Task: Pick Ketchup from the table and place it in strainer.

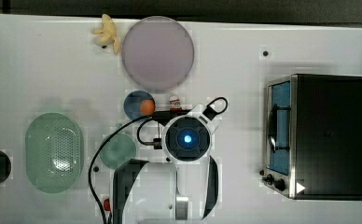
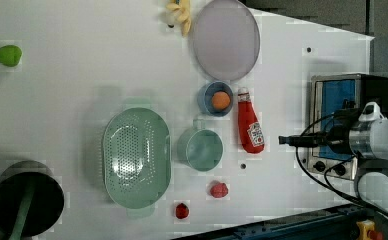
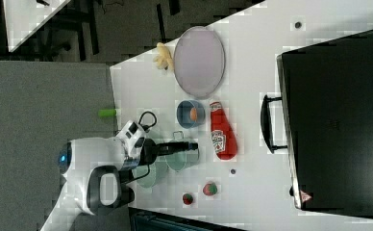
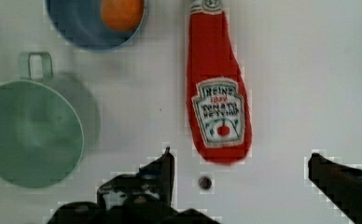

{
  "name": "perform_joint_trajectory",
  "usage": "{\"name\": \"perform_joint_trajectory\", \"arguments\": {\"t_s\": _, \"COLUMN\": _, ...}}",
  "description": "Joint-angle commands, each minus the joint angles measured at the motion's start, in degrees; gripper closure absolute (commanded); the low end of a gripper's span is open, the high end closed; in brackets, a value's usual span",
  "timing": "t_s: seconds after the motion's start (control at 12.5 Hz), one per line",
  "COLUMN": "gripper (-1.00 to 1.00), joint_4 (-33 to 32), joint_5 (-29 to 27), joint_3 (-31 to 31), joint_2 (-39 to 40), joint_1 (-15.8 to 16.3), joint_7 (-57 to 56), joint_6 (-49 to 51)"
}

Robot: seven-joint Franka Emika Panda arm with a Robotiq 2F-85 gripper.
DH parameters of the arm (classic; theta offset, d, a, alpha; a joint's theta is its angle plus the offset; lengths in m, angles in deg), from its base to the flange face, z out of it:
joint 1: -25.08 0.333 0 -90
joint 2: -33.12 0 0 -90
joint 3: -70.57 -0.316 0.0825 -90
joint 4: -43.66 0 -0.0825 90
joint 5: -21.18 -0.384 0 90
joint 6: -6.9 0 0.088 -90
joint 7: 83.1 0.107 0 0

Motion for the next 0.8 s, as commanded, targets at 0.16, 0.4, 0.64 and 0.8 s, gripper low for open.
{"name": "perform_joint_trajectory", "arguments": {"t_s": 0.16, "gripper": -1.00, "joint_4": 0.0, "joint_5": 0.1, "joint_3": 0.3, "joint_2": 7.4, "joint_1": -0.5, "joint_7": -6.9, "joint_6": -8.1}}
{"name": "perform_joint_trajectory", "arguments": {"t_s": 0.4, "gripper": -1.00, "joint_4": 0.1, "joint_5": 0.2, "joint_3": 0.3, "joint_2": 13.7, "joint_1": -0.5, "joint_7": -6.9, "joint_6": -13.8}}
{"name": "perform_joint_trajectory", "arguments": {"t_s": 0.64, "gripper": -1.00, "joint_4": 0.2, "joint_5": 1.8, "joint_3": 0.4, "joint_2": 19.3, "joint_1": -0.5, "joint_7": -6.9, "joint_6": -21.4}}
{"name": "perform_joint_trajectory", "arguments": {"t_s": 0.8, "gripper": -1.00, "joint_4": 0.2, "joint_5": 2.1, "joint_3": 0.3, "joint_2": 22.2, "joint_1": -0.4, "joint_7": -6.8, "joint_6": -24.2}}
